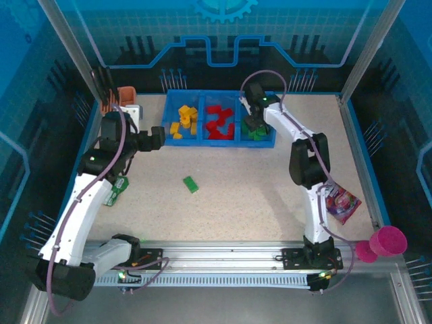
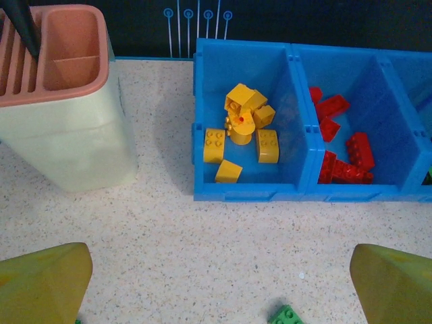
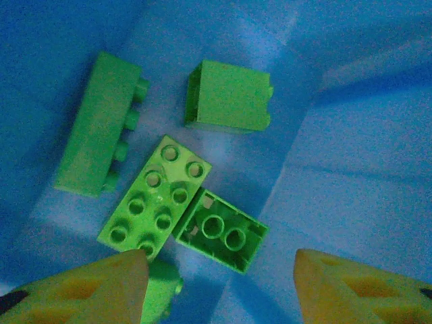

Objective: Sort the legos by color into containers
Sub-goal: Place the lego in the container, then pick up the lego from the center of the table.

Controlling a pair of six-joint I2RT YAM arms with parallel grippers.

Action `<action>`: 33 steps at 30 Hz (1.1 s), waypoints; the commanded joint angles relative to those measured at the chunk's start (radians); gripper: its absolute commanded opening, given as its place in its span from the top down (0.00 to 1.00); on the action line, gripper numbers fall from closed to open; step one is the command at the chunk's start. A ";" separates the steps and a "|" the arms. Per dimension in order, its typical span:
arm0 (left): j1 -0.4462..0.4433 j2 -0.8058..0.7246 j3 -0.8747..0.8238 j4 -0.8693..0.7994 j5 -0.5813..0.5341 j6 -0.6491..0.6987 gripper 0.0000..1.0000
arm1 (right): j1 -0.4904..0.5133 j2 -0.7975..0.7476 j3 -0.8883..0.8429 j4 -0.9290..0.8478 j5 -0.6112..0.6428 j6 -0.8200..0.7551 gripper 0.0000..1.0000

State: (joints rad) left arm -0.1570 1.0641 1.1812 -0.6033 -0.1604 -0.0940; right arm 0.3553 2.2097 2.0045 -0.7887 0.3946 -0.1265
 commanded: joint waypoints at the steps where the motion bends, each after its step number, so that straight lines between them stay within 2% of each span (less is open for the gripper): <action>1: 0.010 -0.019 0.037 -0.013 0.028 0.019 0.01 | 0.043 -0.154 -0.056 -0.021 -0.045 0.049 0.38; 6: 0.010 -0.049 0.026 0.000 0.032 0.017 0.01 | 0.147 -0.304 -0.234 -0.001 -0.154 0.190 0.34; 7: 0.010 -0.056 0.023 0.003 0.033 0.017 0.01 | 0.182 -0.321 -0.266 0.002 -0.163 0.240 0.31; 9: 0.010 -0.070 0.016 0.005 0.031 0.017 0.01 | 0.247 -0.336 -0.318 0.013 -0.161 0.347 0.18; 10: 0.010 -0.079 0.010 0.009 0.029 0.017 0.01 | 0.282 -0.338 -0.348 0.031 -0.188 0.405 0.15; 11: 0.010 -0.088 0.004 0.014 0.029 0.017 0.01 | 0.314 -0.336 -0.369 0.053 -0.212 0.441 0.07; 13: 0.010 -0.110 -0.011 0.026 0.028 0.016 0.01 | 0.385 -0.316 -0.402 0.098 -0.230 0.512 0.01; 17: 0.010 -0.149 -0.039 0.044 0.033 0.010 0.01 | 0.492 -0.213 -0.360 0.107 -0.277 0.553 0.00; 22: 0.009 -0.193 -0.069 0.053 0.026 0.004 0.01 | 0.542 -0.101 -0.307 0.133 -0.361 0.576 0.00; 27: 0.010 -0.210 -0.097 0.069 0.027 0.002 0.01 | 0.564 0.004 -0.177 0.060 -0.349 0.536 0.00; 33: 0.010 -0.210 -0.107 0.083 0.026 0.014 0.01 | 0.589 0.075 -0.112 -0.008 -0.318 0.516 0.06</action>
State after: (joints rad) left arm -0.1570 0.8639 1.0901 -0.5591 -0.1417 -0.0948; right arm 0.9142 2.2402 1.8526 -0.7250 0.0669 0.3996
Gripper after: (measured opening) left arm 0.992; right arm 0.953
